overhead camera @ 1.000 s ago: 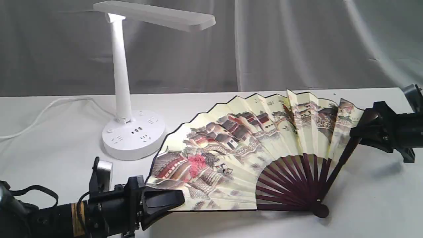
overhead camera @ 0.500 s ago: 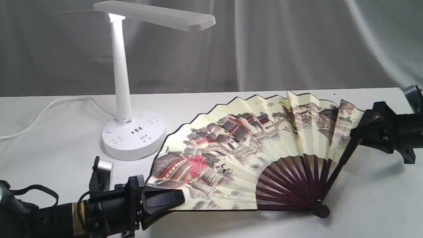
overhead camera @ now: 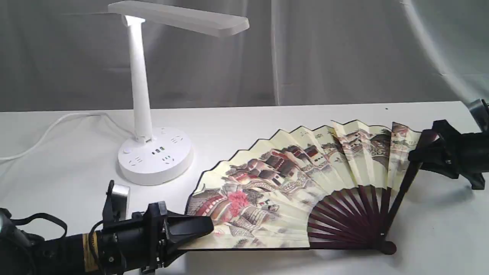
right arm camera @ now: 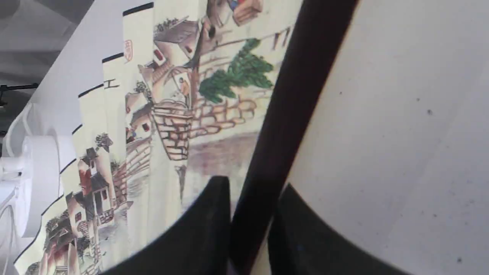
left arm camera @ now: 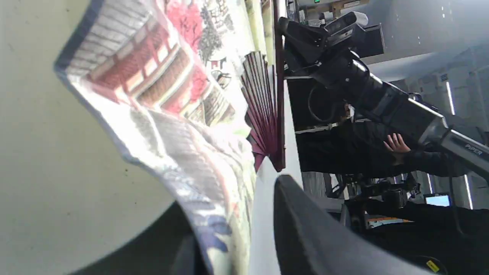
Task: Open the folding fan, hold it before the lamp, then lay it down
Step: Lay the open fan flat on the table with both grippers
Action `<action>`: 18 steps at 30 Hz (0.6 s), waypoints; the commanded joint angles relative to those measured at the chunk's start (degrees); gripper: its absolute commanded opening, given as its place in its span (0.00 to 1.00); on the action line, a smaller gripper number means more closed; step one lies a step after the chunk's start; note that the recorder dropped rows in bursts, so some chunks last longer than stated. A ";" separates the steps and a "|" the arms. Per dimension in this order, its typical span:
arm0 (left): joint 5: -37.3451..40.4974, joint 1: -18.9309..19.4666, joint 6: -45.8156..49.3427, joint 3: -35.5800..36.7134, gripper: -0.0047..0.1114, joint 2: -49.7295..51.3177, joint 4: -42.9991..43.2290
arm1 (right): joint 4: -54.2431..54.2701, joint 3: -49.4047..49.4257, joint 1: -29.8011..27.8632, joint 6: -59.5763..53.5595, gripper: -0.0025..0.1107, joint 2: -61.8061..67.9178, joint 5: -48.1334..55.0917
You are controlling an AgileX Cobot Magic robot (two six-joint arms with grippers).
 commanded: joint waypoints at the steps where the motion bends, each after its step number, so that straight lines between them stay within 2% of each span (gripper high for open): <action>1: 6.66 0.09 0.47 0.16 0.28 0.93 -1.01 | -2.72 0.22 -0.41 -2.97 0.13 -0.30 -2.12; 11: 6.54 0.09 0.93 0.16 0.28 0.82 -0.91 | -2.72 0.22 -0.41 -2.97 0.58 -0.56 -1.29; 15: 5.63 0.35 2.25 0.16 0.28 0.82 -0.91 | -3.22 0.22 -0.41 -3.91 0.71 -2.68 0.35; 18: 3.00 1.52 2.56 0.16 0.28 0.72 1.17 | -6.12 0.22 -0.41 -4.05 0.77 -4.96 0.47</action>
